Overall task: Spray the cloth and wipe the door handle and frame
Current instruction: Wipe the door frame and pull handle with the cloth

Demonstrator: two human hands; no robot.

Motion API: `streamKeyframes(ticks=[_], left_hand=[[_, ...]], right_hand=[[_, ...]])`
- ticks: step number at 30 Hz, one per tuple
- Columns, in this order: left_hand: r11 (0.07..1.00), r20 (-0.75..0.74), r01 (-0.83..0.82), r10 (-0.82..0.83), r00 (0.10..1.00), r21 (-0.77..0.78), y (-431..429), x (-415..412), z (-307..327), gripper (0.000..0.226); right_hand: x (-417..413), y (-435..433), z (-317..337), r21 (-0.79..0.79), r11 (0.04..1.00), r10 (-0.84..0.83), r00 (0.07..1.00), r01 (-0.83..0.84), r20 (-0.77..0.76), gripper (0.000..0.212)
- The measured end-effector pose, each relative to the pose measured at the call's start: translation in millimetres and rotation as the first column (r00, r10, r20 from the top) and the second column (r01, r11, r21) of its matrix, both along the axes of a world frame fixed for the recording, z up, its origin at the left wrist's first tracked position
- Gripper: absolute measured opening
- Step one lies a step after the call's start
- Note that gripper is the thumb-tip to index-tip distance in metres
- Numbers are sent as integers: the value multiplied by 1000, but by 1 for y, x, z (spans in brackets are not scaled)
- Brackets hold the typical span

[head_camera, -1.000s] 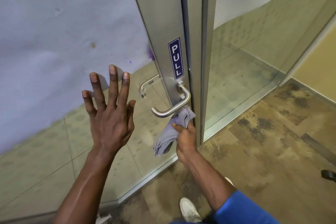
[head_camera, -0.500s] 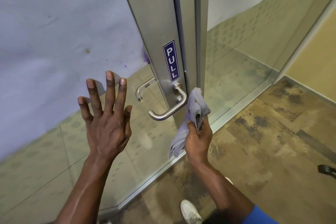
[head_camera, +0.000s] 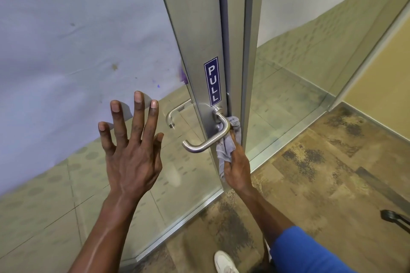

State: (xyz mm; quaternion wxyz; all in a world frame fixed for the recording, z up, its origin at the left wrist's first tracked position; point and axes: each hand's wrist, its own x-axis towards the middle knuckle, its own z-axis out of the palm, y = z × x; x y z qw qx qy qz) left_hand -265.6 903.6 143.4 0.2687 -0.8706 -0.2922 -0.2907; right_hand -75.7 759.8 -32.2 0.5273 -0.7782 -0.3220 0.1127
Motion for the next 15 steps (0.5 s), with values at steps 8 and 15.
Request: streamKeyframes(ticks=[8, 15], left_hand=[[1000, -6, 0, 0, 1000, 7, 0, -1, 0, 76], [1000, -26, 15, -15, 1000, -9, -1, -4, 3, 76]], right_hand=[[-34, 26, 22, 138, 916, -97, 544, 375, -833, 45], [-28, 17, 32, 274, 873, 105, 394, 403, -913, 39]])
